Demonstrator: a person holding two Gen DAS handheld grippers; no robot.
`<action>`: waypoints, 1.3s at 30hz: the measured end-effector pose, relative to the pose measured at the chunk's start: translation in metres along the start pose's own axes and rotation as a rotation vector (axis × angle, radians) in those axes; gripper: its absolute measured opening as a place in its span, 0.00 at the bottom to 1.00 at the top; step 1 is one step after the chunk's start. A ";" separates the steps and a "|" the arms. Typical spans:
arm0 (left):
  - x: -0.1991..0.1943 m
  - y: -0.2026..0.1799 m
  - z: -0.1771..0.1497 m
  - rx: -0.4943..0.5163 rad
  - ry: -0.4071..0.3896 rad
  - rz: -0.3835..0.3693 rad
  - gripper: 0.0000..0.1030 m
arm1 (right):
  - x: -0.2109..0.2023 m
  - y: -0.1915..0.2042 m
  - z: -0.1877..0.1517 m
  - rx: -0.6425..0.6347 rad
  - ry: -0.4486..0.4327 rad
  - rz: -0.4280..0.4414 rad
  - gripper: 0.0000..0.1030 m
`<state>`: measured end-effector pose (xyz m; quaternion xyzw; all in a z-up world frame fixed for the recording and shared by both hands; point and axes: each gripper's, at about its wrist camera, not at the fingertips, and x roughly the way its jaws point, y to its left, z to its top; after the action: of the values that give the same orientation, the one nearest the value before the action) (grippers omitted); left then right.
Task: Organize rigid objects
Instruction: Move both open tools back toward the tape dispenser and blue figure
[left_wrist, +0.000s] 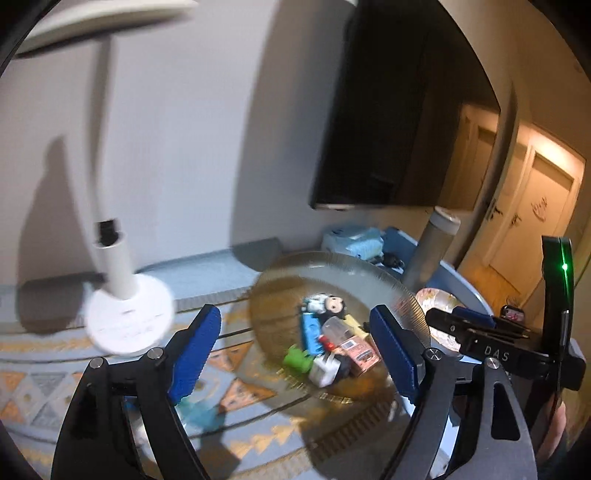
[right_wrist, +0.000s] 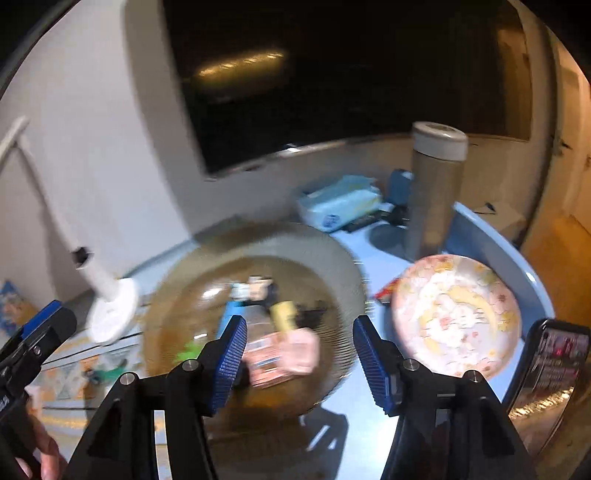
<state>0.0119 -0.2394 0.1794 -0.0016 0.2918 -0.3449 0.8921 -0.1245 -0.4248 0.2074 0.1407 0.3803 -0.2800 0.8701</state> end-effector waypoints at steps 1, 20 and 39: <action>-0.013 0.009 -0.003 -0.019 -0.010 0.013 0.80 | -0.006 0.011 -0.003 -0.018 -0.004 0.027 0.57; -0.079 0.173 -0.171 -0.276 0.093 0.531 0.99 | 0.023 0.192 -0.185 -0.517 0.059 0.137 0.78; -0.062 0.145 -0.166 -0.119 0.170 0.486 0.99 | 0.036 0.187 -0.183 -0.495 0.103 0.161 0.78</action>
<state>-0.0219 -0.0576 0.0437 0.0453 0.3772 -0.1015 0.9194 -0.1001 -0.2041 0.0638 -0.0327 0.4685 -0.1008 0.8771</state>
